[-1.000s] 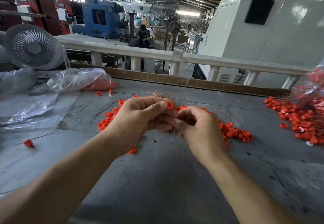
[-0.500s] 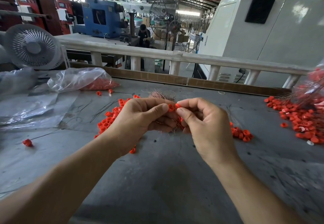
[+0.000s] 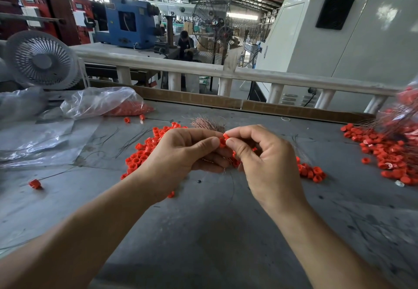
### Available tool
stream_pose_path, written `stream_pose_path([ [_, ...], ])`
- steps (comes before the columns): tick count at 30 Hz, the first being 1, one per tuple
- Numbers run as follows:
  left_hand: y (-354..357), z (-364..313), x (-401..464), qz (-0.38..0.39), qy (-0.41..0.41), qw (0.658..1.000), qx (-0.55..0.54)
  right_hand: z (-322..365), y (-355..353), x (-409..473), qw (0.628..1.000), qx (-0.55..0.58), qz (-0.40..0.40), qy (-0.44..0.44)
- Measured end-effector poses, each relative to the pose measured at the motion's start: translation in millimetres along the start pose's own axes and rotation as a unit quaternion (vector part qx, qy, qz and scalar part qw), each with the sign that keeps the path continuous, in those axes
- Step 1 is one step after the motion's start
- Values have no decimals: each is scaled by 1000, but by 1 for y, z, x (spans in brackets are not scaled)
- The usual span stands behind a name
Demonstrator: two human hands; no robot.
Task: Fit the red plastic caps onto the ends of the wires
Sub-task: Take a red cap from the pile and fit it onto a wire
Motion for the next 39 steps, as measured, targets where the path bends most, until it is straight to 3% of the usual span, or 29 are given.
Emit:
stream_pose_path([
  [15,-3,-6,-1,-39,36,997,63,19,-2,0,984,-132,-9,-119],
  [39,2,-11,-3,-59,51,988,132,24,1,-2,971,-214,12,-107],
])
Point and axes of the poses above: each hand's wrist, its own x-axis towards the middle knuckle, its own y-axis out of the palm, z = x × y, the point moved 7 cm from there along x, towards the middle knuckle, and after that the axes turned 1 degree about x, right-handed, at the moved point
